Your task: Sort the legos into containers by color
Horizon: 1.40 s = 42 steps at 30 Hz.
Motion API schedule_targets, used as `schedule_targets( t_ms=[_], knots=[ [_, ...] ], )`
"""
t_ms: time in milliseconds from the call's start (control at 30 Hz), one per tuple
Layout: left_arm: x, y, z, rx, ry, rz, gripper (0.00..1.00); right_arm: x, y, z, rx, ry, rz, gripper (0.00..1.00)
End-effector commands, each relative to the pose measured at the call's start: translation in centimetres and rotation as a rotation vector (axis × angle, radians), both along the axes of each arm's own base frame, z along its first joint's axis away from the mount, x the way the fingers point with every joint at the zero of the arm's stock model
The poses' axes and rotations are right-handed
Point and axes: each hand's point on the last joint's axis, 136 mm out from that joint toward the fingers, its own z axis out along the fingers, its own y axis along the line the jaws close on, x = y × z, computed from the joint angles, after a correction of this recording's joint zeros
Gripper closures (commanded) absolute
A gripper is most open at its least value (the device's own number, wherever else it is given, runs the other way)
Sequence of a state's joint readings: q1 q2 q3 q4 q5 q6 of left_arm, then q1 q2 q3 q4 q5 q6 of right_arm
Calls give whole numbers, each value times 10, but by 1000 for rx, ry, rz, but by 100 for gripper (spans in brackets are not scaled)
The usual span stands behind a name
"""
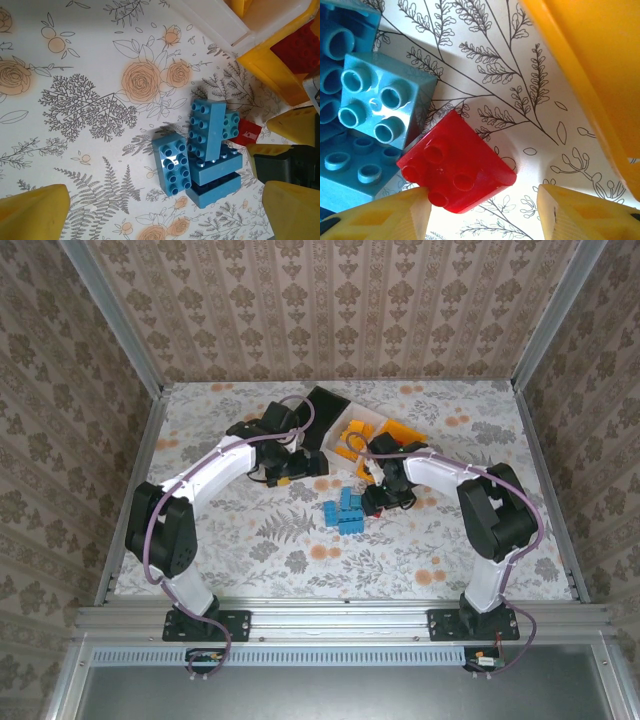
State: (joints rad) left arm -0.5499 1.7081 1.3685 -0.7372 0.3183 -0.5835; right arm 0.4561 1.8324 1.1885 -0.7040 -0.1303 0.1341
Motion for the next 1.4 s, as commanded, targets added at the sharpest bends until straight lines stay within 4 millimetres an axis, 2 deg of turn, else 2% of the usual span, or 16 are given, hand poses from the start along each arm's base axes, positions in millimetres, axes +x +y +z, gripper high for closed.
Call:
schedule_targets(
  t_ms=[0, 200, 433, 600, 700, 933, 1133, 1267, 1367],
  knots=[
    [-3, -1, 4, 1, 20, -17, 0, 1, -2, -10, -63, -6, 18, 40],
    [-4, -1, 2, -4, 30, -18, 0, 2, 4, -17, -86, 9, 39, 40],
    [-5, 0, -1, -7, 44, -10, 0, 8, 10, -13, -96, -17, 63, 42],
    [-5, 1, 1, -4, 43, -8, 0, 6, 20, -14, -62, -6, 69, 60],
    [-7, 3, 0, -1, 41, -3, 0, 5, 24, -7, -50, -13, 73, 67],
    [-9, 6, -3, -4, 39, 9, 0, 12, 30, 28, -5, -65, 37, 72],
    [-6, 6, 2, 3, 26, 2, 0, 23, 26, 74, 61, -125, -35, 72],
    [-5, 6, 4, 22, 17, -20, 0, 49, 15, 107, 103, -182, -122, 72],
    [-8, 1, 5, 47, 13, -59, 0, 73, 4, 119, 108, -210, -177, 72]
  ],
)
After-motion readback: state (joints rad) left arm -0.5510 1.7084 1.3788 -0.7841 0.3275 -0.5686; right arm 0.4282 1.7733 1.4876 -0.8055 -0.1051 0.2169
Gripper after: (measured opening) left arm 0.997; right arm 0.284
